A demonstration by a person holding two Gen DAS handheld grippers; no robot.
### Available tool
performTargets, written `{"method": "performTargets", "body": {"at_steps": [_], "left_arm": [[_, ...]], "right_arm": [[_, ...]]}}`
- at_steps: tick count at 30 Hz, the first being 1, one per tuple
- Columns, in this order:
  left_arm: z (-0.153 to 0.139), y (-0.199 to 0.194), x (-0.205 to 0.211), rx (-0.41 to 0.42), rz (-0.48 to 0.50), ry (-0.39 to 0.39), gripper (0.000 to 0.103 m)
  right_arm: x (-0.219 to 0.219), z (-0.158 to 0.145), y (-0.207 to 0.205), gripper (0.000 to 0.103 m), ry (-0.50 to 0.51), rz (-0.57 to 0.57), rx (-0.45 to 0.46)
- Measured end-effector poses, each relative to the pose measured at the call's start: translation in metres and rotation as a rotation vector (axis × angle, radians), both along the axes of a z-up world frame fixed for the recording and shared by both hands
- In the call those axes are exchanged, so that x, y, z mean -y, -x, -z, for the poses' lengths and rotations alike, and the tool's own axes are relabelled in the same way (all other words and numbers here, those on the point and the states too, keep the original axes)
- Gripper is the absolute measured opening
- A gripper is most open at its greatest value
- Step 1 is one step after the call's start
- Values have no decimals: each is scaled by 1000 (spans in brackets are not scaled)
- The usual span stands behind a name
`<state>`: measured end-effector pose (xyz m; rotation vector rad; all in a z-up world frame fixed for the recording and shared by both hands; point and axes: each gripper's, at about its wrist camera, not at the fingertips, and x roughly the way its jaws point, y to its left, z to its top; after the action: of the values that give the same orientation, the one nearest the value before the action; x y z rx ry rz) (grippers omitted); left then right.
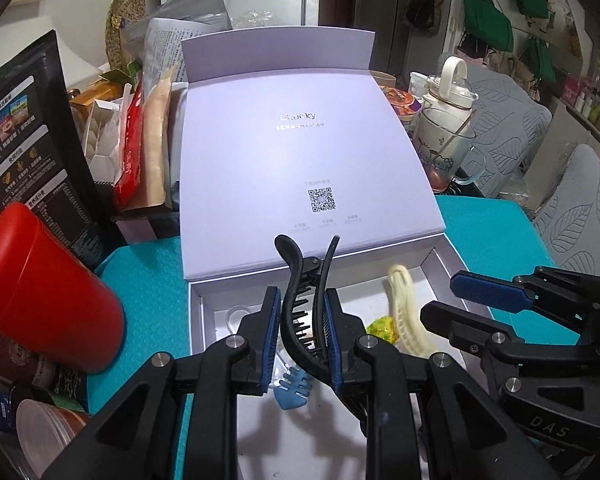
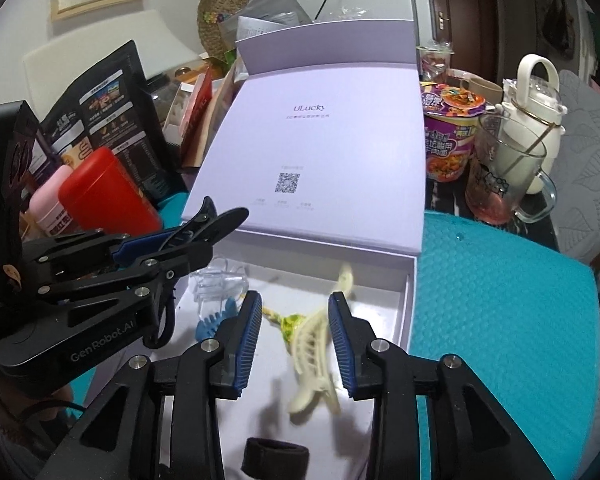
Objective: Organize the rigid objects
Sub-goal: 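Open both tools to drop the black clip and cream clip into the box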
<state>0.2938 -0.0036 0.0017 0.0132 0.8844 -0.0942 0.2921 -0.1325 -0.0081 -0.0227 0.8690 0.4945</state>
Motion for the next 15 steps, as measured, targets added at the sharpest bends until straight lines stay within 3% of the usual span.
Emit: {"method": "performTargets", "body": {"at_steps": [2,4,6,15], "left_arm": [[-1,1,1,6,-1,-9,35],[-3,1,0,12,-8,-11,56],[-6,4,0,26,-16,-17,64],[-16,8,-8,47,-37,-15,64]], "right_arm": [[1,-1,1,35,3,1,4],[2,-4,2,35,5,7,12],[3,-6,3,35,6,9,20],[4,-15,10,35,2,7,45]]}}
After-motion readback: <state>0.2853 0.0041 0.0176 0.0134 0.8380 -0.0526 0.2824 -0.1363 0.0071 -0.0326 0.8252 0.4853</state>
